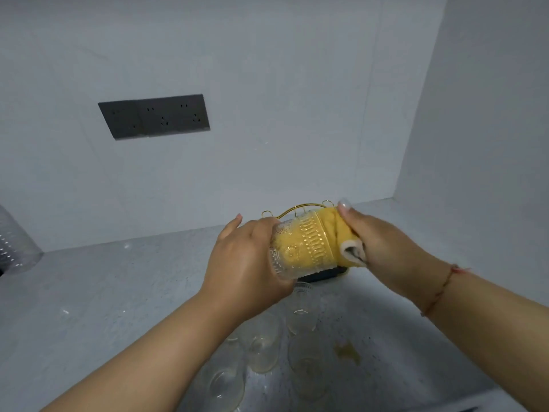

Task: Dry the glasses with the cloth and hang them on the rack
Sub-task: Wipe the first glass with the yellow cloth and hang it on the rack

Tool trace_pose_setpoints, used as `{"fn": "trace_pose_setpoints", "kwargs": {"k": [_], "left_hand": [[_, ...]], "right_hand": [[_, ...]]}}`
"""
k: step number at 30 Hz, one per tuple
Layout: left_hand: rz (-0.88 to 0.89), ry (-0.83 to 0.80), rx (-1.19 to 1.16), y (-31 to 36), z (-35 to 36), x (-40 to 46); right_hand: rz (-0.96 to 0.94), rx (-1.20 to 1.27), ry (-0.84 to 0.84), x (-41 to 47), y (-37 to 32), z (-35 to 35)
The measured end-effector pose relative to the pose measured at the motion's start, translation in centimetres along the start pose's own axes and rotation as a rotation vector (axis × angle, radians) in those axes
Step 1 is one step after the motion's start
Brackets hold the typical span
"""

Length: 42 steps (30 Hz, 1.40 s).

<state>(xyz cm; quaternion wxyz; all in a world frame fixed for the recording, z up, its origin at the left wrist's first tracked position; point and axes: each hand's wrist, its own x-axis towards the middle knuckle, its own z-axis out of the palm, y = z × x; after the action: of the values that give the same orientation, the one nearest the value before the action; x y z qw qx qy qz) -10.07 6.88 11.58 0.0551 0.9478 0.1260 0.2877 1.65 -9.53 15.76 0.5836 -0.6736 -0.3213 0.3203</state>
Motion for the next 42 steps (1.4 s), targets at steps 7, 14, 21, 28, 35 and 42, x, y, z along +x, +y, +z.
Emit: {"fn": "trace_pose_setpoints", "kwargs": {"k": [7,14,21,28,35,42], "left_hand": [[-0.114,0.028,0.055,2.4,0.0,0.4],[-0.524,-0.366,-0.842,3.5,-2.6,1.2],[-0.642,-0.859,-1.764,2.2,-1.7,-0.1],[-0.427,-0.487,-0.651,3.9,-1.7,0.4],[-0.535,-0.437,-1.016,3.4,-0.3,0.7],[-0.617,-0.859,-2.134,2.7,0.0,-0.1]], "right_hand": [[-0.208,-0.205,0.435,1.1,0.5,3.7],[-0.451,-0.242,0.519,0.8,-0.6,3.2],[-0.432,-0.131,0.383,1.3,-1.3,2.0],[-0.244,-0.341,0.536,2.9,-0.3,2.3],[-0.291,-0.333,0.505,3.3,-0.6,2.5],[-0.412,0.179,0.219,3.0,-0.2,1.6]]}}
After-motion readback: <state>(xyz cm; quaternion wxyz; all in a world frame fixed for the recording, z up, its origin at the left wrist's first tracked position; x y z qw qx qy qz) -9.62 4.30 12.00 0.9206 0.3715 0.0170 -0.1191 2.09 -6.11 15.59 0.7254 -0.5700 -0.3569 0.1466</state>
